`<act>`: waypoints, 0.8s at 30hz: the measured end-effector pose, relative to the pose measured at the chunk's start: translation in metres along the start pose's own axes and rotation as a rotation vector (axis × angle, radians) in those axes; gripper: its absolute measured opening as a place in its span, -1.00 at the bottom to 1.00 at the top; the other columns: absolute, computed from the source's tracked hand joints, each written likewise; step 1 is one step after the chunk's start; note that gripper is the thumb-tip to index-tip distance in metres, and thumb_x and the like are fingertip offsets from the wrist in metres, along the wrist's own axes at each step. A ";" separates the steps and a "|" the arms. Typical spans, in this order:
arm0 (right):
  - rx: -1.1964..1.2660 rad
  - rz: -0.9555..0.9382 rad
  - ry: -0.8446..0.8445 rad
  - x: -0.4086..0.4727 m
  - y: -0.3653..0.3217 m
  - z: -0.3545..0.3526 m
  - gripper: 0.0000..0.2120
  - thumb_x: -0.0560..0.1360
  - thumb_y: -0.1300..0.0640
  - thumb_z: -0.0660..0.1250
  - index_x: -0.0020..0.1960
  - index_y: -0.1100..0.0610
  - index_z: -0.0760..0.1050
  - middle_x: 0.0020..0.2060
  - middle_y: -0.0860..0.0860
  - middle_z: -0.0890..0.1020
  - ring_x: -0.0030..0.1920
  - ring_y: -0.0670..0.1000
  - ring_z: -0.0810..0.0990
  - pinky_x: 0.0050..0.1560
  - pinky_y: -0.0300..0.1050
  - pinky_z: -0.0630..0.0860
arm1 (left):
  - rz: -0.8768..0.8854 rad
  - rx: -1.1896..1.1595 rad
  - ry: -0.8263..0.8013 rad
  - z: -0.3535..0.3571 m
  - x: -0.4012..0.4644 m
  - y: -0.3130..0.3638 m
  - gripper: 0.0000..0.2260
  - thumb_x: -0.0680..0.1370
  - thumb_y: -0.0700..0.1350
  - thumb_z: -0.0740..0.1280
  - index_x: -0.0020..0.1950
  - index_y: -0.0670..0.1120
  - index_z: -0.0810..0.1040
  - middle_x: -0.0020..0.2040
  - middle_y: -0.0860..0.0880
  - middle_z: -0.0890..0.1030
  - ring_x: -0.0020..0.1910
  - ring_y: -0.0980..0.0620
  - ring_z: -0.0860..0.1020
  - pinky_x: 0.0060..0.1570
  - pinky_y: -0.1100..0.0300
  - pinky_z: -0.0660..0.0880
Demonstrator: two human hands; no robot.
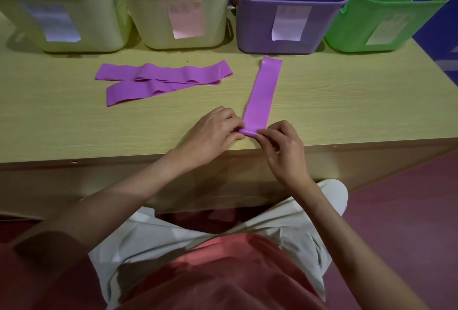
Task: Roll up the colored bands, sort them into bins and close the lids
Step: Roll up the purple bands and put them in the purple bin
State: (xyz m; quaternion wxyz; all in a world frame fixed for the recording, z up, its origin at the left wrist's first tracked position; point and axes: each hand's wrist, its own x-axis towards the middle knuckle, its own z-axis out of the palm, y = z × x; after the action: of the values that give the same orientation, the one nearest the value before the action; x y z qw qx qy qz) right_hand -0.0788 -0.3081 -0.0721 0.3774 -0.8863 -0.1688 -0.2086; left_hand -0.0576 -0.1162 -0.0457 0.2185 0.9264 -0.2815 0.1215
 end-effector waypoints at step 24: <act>0.020 -0.030 -0.182 0.024 0.008 -0.014 -0.84 0.50 0.22 0.40 0.05 0.22 0.65 -0.18 0.05 0.52 -0.22 -0.06 0.50 -0.17 -0.30 0.40 | -0.042 0.157 0.150 0.013 0.002 0.009 -0.82 0.56 -0.14 0.29 0.06 -0.20 0.62 -0.07 -0.12 0.54 -0.08 -0.07 0.46 -0.11 0.08 0.46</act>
State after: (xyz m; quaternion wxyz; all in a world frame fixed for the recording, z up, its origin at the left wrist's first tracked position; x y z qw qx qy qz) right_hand -0.0574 -0.3206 -0.0562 0.3663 -0.8951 -0.2178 -0.1314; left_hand -0.0595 -0.1300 -0.0539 0.1683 0.9346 -0.2347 0.2077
